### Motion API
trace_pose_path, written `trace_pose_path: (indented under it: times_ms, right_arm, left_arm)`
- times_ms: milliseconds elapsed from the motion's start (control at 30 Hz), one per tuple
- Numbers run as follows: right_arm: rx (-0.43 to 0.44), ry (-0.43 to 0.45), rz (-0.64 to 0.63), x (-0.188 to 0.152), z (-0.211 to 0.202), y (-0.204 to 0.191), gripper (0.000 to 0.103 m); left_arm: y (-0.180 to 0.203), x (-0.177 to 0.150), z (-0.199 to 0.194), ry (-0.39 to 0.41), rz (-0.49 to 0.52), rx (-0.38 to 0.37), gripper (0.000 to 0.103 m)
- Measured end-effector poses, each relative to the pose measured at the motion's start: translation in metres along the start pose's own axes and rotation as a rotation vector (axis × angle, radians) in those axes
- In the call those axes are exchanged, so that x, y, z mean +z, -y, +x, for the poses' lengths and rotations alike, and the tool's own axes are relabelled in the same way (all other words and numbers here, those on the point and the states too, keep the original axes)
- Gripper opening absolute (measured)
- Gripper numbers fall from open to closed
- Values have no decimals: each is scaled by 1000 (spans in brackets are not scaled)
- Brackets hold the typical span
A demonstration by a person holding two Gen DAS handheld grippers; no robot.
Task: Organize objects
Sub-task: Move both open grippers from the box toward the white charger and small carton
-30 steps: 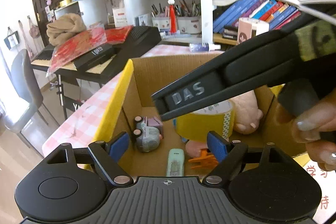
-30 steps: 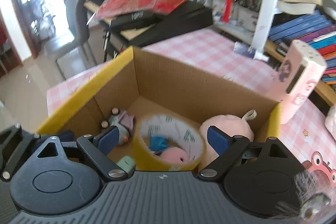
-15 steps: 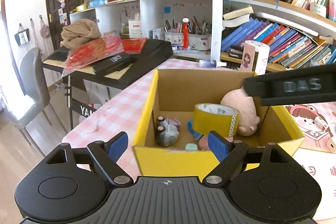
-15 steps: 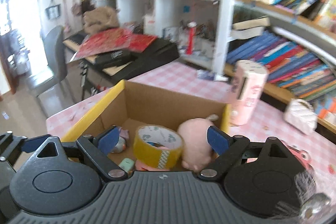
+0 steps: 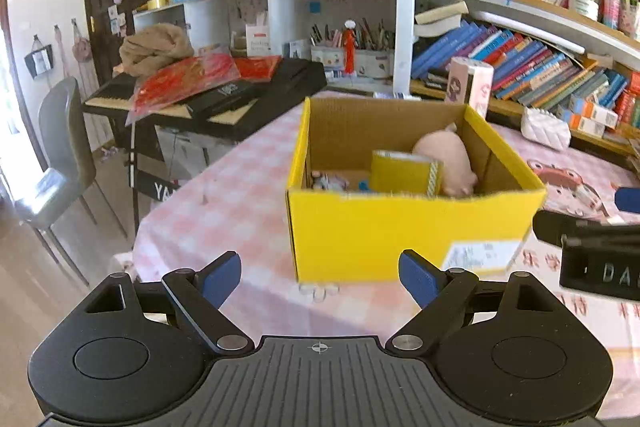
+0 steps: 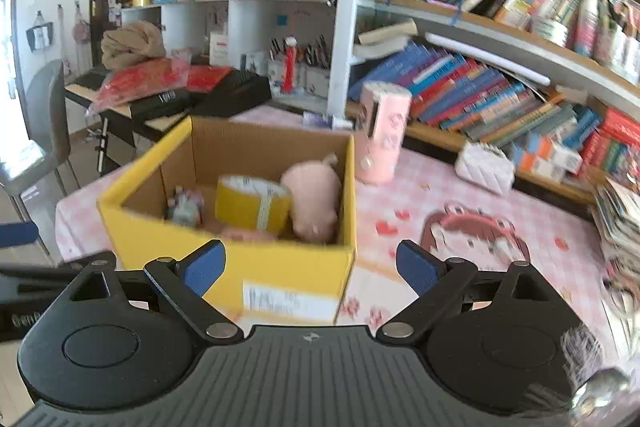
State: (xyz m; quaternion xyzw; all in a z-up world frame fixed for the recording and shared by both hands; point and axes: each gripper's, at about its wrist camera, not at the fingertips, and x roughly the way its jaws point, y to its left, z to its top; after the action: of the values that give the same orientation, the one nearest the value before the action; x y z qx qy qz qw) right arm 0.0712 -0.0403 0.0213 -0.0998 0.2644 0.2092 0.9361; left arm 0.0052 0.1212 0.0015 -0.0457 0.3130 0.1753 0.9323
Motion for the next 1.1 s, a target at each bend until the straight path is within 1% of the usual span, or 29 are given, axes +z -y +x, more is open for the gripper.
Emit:
trace_pose_path:
  times_ms: [267,633,867,1100]
  right_arm:
    - [-61,-53,10,-48,-29,-9,92]
    - [-101,-90,23,-77,-53,-13,93]
    - [-176,-126,69,-98,-66,2,93]
    - [-260,-151,134,-110,-75,30,93]
  left_arm:
    - [1,-25,-22,-33,42,-22,88]
    - [10,-49,-32,-83,88,-87,89]
    - [32,-59,-31,-108,141,-164,89]
    - [61,-57,-28,-107,207,-244,89]
